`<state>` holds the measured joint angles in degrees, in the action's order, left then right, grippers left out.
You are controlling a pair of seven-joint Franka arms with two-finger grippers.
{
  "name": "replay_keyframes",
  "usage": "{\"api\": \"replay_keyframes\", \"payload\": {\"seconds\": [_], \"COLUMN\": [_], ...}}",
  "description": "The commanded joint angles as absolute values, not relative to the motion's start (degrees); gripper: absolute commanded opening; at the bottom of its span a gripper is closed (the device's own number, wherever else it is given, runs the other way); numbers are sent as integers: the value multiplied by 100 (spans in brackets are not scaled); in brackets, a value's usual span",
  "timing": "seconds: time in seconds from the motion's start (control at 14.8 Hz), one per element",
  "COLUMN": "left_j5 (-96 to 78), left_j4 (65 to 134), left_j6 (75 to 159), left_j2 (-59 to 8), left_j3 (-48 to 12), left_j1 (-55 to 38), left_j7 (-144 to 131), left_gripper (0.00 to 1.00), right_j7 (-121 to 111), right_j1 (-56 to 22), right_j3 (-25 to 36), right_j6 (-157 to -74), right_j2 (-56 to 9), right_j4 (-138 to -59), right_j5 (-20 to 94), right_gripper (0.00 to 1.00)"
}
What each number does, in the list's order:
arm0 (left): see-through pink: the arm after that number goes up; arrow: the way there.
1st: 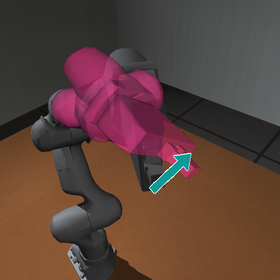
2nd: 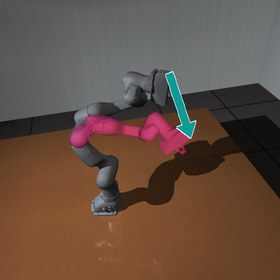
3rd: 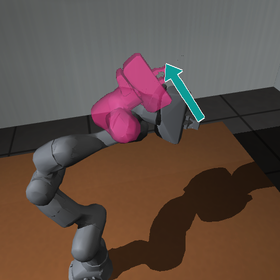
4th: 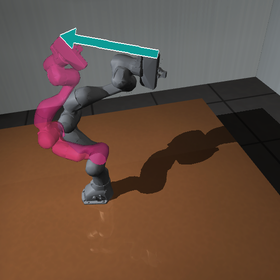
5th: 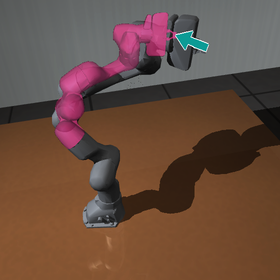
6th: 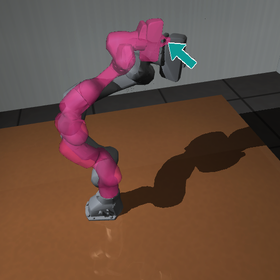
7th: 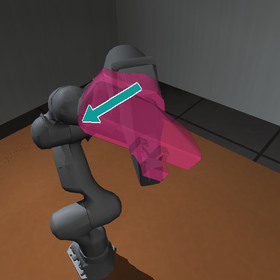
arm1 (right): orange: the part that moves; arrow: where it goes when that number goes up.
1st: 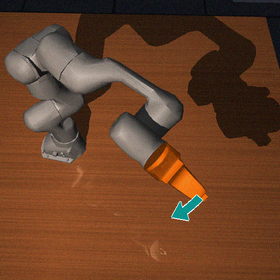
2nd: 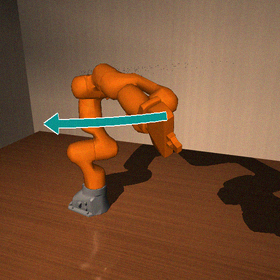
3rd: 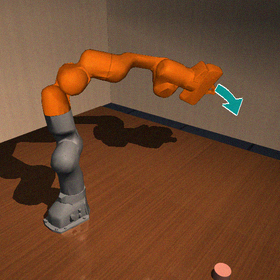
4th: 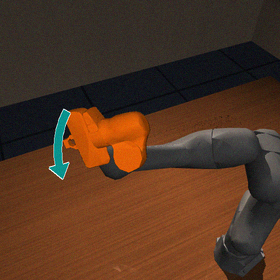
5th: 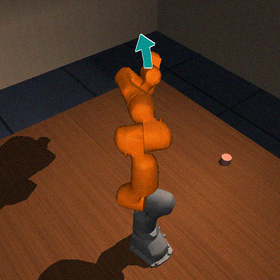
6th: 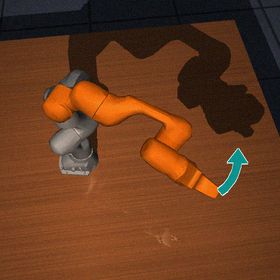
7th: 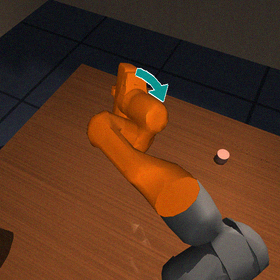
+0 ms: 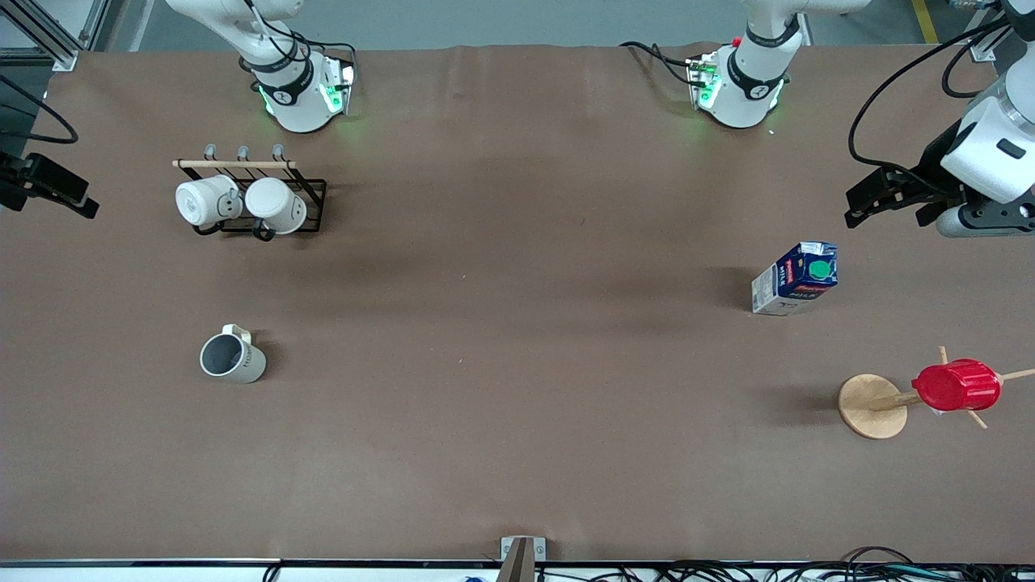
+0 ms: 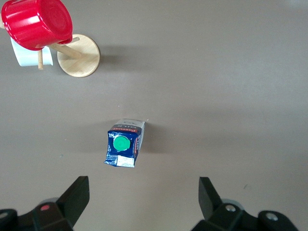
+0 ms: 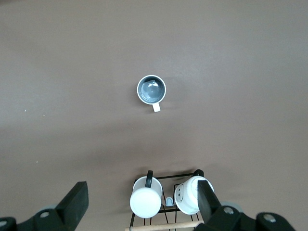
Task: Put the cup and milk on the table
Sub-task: 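Reach the right gripper to the white mug while the left gripper reaches the milk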
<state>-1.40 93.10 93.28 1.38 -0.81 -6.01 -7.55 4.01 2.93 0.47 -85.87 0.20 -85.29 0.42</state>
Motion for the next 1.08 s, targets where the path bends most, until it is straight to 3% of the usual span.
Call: {"api": "replay_keyframes", "payload": {"seconds": [0.0,0.61,1.01], "left_j5": [-211,-229,-229], "left_j4": [9308,9299,9360], "left_j6": [9352,9360,9553], "left_j2": [185,71,-412], "left_j3": [-35,-18,-18], "left_j1": [-615,-580,-387], "left_j7": [-606,-519,-211], "left_gripper": [100,100,99], "right_j7": [108,62,-386], "right_j1": [352,360,430], "right_j3": [-26,-18,9], "right_j6": [-8648,-8648,-9937], "right_j2": [53,-8,-1158], "right_j4": [-8552,-8561,-8814], "right_j5": [-35,-35,-44], "right_gripper": [100,100,100]}}
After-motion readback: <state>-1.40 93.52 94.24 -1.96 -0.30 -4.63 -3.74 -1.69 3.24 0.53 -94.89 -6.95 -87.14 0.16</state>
